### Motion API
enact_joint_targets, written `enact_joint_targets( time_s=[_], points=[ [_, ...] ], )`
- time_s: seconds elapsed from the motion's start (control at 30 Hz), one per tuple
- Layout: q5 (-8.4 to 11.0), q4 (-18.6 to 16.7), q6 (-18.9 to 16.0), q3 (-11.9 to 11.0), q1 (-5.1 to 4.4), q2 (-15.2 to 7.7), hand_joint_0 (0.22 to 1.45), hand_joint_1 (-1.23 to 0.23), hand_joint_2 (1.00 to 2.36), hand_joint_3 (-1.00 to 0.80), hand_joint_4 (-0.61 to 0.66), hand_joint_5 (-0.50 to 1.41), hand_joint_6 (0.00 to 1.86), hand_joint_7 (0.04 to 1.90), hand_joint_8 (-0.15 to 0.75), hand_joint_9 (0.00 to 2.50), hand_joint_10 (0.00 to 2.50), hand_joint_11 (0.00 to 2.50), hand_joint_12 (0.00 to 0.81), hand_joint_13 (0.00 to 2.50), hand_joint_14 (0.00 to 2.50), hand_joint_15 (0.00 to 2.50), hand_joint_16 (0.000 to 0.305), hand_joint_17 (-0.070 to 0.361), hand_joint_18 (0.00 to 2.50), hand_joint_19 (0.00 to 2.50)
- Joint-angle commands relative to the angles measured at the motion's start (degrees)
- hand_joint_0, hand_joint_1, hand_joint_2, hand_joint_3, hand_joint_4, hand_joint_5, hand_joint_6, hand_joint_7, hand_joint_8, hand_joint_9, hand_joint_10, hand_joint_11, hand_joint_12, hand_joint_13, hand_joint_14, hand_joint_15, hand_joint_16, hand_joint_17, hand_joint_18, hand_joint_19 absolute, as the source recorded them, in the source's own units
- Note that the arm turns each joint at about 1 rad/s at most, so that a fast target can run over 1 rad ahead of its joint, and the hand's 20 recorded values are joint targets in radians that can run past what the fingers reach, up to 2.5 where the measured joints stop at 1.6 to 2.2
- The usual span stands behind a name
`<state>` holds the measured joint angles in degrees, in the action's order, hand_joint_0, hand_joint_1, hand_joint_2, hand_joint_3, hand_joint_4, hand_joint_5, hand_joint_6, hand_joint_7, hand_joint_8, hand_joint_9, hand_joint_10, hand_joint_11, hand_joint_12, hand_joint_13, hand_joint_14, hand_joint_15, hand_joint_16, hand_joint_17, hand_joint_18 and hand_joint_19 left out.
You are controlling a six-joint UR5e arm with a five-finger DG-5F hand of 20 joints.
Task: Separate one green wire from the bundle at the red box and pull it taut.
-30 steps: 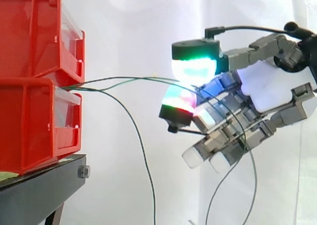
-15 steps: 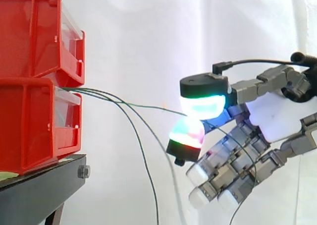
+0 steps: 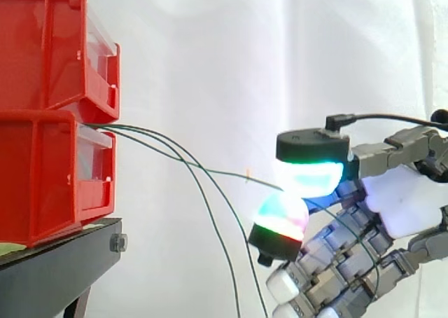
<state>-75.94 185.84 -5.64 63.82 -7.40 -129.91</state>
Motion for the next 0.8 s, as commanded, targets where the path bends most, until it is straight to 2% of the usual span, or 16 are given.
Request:
enact_joint_targets(
  time_s=[0.0, 0.07, 0.1, 0.13, 0.17, 0.23, 0.3, 0.33, 0.47, 0.7, 0.77],
  points=[
    [-0.44, -4.1, -0.2, 2.8, 0.02, 1.4, 0.57, -0.73, 1.02, -0.12, -0.03, -0.10, 0.89, 1.00, 0.208, 0.70, 0.01, 0.30, 0.331, 0.47, 0.01, 0.27, 0.049, 0.110, 0.38, 0.42],
    [-0.35, -5.4, -0.5, 4.7, 0.11, 2.5, 0.57, -0.73, 1.02, -0.12, -0.03, -0.10, 0.89, 1.00, 0.210, 0.71, 0.01, 0.32, 0.333, 0.47, 0.01, 0.28, 0.049, 0.110, 0.39, 0.42],
    [0.00, -6.4, -0.8, 6.4, 0.11, 3.4, 0.57, -0.73, 1.02, -0.12, -0.03, -0.10, 0.89, 1.00, 0.210, 0.72, 0.01, 0.32, 0.333, 0.48, 0.01, 0.28, 0.049, 0.110, 0.39, 0.42],
    [0.44, -7.1, -0.9, 7.4, 0.11, 3.9, 0.57, -0.72, 1.02, -0.12, -0.03, -0.10, 0.89, 1.00, 0.210, 0.73, 0.01, 0.33, 0.334, 0.48, 0.01, 0.28, 0.049, 0.110, 0.40, 0.42],
    [1.32, -8.7, -1.1, 9.5, 0.11, 4.9, 0.57, -0.72, 1.02, -0.12, -0.03, -0.10, 0.89, 0.99, 0.212, 0.73, 0.01, 0.34, 0.335, 0.48, 0.01, 0.28, 0.049, 0.110, 0.40, 0.42],
    [2.02, -10.3, -1.2, 11.4, 0.11, 5.8, 0.57, -0.72, 1.02, -0.12, -0.03, -0.10, 0.89, 0.99, 0.212, 0.74, 0.01, 0.34, 0.337, 0.49, 0.01, 0.29, 0.049, 0.111, 0.40, 0.43],
    [4.13, -15.3, -1.4, 15.5, 0.11, 6.5, 0.57, -0.72, 1.02, -0.12, -0.02, -0.10, 0.89, 1.00, 0.216, 0.75, 0.01, 0.36, 0.337, 0.49, 0.01, 0.29, 0.049, 0.111, 0.41, 0.43],
    [4.13, -15.3, -1.4, 15.5, 0.11, 6.5, 0.57, -0.72, 1.02, -0.12, -0.02, -0.10, 0.89, 1.00, 0.216, 0.75, 0.01, 0.35, 0.339, 0.49, 0.01, 0.29, 0.049, 0.111, 0.41, 0.43],
    [6.07, -21.4, -1.5, 17.7, 0.19, 6.4, 0.57, -0.72, 1.02, -0.11, -0.03, -0.10, 0.89, 1.00, 0.218, 0.76, 0.01, 0.36, 0.340, 0.50, 0.01, 0.30, 0.050, 0.112, 0.42, 0.43],
    [6.68, -24.1, 0.3, 17.7, -0.42, 6.5, 0.57, -0.73, 1.02, -0.11, -0.02, -0.10, 0.89, 1.01, 0.223, 0.77, 0.01, 0.36, 0.346, 0.50, 0.01, 0.29, 0.050, 0.112, 0.43, 0.43],
    [6.68, -23.9, 0.6, 17.7, -0.51, 6.5, 0.57, -0.73, 1.02, -0.11, -0.02, -0.10, 0.89, 1.01, 0.226, 0.77, 0.01, 0.37, 0.345, 0.50, 0.01, 0.29, 0.050, 0.112, 0.43, 0.43]
  ],
)
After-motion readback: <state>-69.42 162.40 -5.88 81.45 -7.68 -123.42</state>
